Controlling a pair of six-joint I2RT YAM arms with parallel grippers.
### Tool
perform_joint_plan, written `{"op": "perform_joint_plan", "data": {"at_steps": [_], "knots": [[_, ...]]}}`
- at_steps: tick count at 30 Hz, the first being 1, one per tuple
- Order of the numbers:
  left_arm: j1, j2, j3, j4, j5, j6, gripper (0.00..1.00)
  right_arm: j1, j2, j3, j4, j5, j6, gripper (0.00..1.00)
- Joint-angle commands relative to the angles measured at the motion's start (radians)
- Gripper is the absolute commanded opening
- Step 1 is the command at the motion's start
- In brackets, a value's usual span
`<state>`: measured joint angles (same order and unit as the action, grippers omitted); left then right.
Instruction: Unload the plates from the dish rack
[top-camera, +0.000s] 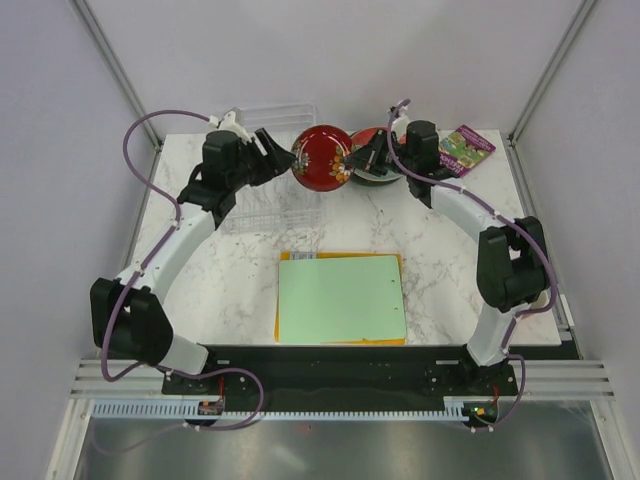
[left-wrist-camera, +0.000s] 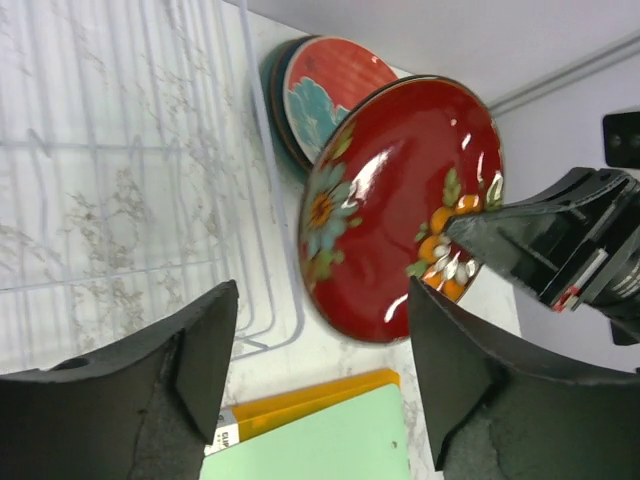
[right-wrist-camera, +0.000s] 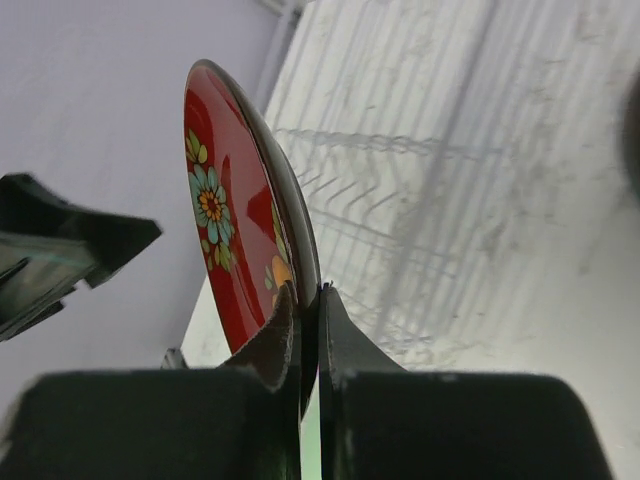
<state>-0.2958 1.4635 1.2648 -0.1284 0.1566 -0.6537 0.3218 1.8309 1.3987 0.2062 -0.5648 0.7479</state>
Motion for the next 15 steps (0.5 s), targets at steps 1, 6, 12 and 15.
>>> {"op": "perform_joint_plan", "data": {"at_steps": [1, 6, 12, 15], "knots": [[0.000, -0.049, 0.015, -0.028, -0.188, 0.104, 0.76, -0.142, 0.034, 0.101, -0.028, 0.085, -0.047, 0.00], [-0.002, -0.101, -0.057, -0.017, -0.258, 0.127, 0.77, -0.242, 0.157, 0.261, -0.112, 0.086, -0.074, 0.00], [-0.002, -0.158, -0.116, -0.010, -0.287, 0.152, 0.77, -0.279, 0.344, 0.460, -0.204, 0.097, -0.088, 0.00], [-0.002, -0.199, -0.151, -0.010, -0.295, 0.167, 0.77, -0.282, 0.406, 0.509, -0.235, 0.108, -0.091, 0.00]]}}
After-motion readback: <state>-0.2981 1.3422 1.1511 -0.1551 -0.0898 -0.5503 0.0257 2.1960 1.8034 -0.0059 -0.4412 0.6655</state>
